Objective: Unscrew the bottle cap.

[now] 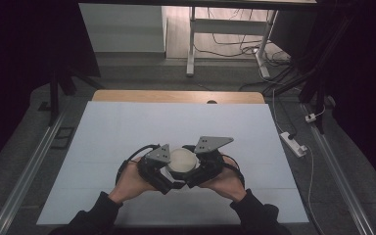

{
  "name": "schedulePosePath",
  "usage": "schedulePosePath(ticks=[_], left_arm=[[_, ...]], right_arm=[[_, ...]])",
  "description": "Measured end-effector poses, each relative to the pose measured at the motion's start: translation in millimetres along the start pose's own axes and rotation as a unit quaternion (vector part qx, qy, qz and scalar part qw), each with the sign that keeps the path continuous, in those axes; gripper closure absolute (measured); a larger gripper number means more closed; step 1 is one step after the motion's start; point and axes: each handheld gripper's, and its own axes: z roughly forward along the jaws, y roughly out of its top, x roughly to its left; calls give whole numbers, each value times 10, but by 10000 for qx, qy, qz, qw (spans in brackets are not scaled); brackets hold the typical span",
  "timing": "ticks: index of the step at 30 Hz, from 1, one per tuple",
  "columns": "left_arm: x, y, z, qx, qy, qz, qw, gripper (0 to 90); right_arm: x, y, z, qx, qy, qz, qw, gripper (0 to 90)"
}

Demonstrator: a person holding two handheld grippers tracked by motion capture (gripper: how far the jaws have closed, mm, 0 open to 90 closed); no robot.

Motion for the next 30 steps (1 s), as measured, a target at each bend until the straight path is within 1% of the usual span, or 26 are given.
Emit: schedulePosePath(ticks=[6, 16, 18, 22, 24, 25, 30], left_arm=[[11, -9, 11, 16, 68, -35, 10000, 74], [78, -47, -27, -23, 249, -196, 9995, 73], [85, -52, -28, -64, 290, -257, 9992, 73], [113, -63, -40, -26, 374, -270, 9989, 73], [123, -73, -37, -54, 418, -328, 9986, 73], [134, -76, -41, -20, 438, -309, 9986, 73], [166, -98, -43, -49, 526, -413, 9978, 73]], right_arm=[[-3, 14, -31, -60, -121, -2, 9999, 69], [-27, 39, -120, -167, -261, 28, 9995, 69], [-24, 33, -136, -157, -303, 27, 9994, 69], [-10, 20, -154, -149, -363, 18, 9992, 69], [-4, 17, -159, -142, -377, 24, 9992, 69], [0, 14, -162, -142, -390, 18, 9991, 69], [28, -5, -183, -86, -439, 62, 9990, 69]])
